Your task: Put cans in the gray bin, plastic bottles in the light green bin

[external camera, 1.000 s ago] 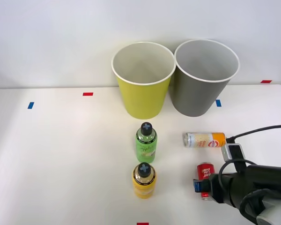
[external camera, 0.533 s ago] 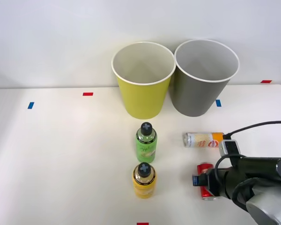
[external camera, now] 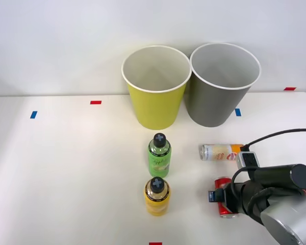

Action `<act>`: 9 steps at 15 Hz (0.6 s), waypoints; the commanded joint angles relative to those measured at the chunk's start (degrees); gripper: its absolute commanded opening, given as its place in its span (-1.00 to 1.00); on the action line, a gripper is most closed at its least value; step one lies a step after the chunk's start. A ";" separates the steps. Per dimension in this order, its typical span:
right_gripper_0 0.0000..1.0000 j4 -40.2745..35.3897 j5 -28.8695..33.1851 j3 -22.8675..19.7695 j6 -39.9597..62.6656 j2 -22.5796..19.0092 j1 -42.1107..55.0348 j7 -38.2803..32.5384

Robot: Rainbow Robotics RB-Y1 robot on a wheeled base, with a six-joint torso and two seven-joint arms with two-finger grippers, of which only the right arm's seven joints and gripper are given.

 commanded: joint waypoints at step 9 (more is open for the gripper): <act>1.00 6.93 3.18 0.00 -0.10 4.82 -2.41 2.05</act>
